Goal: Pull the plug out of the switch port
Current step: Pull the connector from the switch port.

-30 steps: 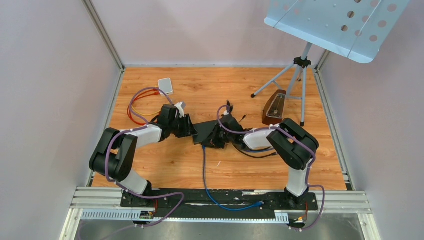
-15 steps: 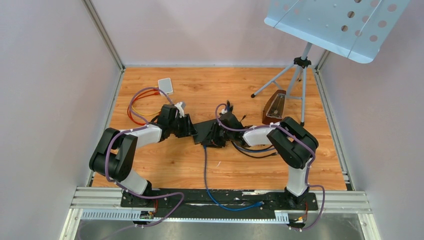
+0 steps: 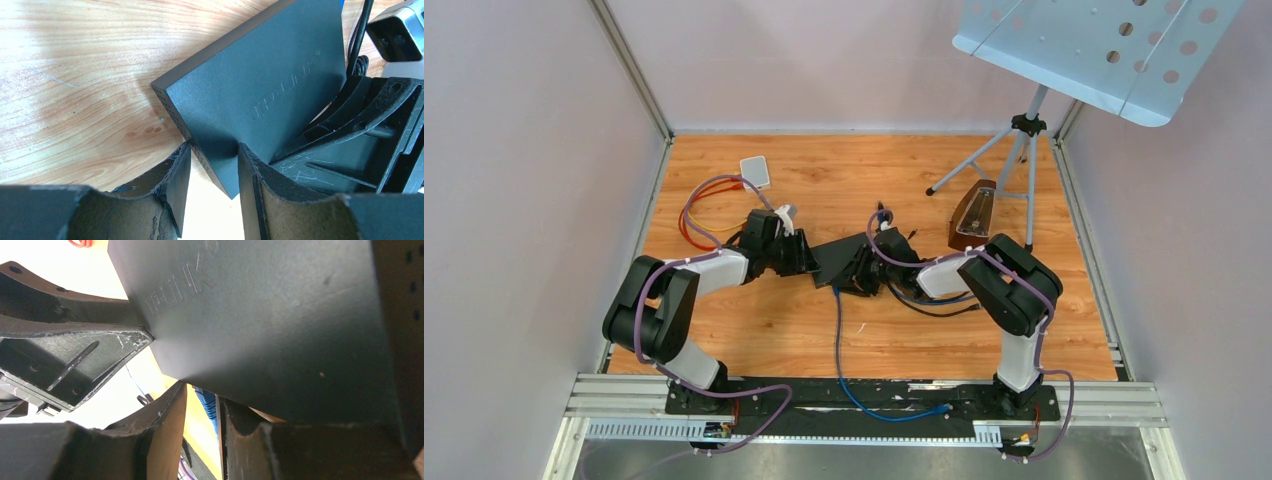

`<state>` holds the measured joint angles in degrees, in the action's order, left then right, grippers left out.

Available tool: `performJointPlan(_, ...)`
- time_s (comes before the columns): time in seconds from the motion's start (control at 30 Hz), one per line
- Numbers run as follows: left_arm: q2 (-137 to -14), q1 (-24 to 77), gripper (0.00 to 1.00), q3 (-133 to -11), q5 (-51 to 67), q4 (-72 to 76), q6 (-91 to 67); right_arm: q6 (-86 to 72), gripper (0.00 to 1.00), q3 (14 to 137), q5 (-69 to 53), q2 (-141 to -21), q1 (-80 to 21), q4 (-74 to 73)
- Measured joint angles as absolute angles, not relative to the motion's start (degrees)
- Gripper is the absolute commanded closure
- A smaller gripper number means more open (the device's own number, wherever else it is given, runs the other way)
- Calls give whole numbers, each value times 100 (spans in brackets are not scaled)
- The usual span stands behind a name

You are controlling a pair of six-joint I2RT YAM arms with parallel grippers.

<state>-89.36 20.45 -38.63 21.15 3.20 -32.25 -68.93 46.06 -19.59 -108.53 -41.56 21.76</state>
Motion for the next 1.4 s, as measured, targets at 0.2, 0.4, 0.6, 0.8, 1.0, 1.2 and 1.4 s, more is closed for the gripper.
performJointPlan(0.2,-8936,2045,54,-3863,2119,320,-3227,-7052,69,4493,-1907,-10838,-4165,2427)
performJointPlan(0.4,-8936,2049,55,-3863,2143,318,-3225,-7236,79,4462,-1804,-10849,-4169,2432)
performJointPlan(0.6,-8936,2049,55,-3863,2147,318,-3225,-7389,91,4547,-1839,-10862,-4158,2265)
performJointPlan(0.8,-8936,2053,55,-3861,2152,316,-3225,-7205,100,4845,-1931,-10951,-4134,1938)
performJointPlan(1.0,-8936,2049,54,-3861,2134,316,-3225,-6571,100,5107,-2270,-11056,-4093,1673)
performJointPlan(1.2,-8936,2049,54,-3861,2134,298,-3229,-5892,100,5155,-2477,-11061,-4073,1651)
performJointPlan(1.4,-8936,2049,54,-3861,2134,307,-3229,-5402,100,5151,-2971,-11100,-4097,1505)
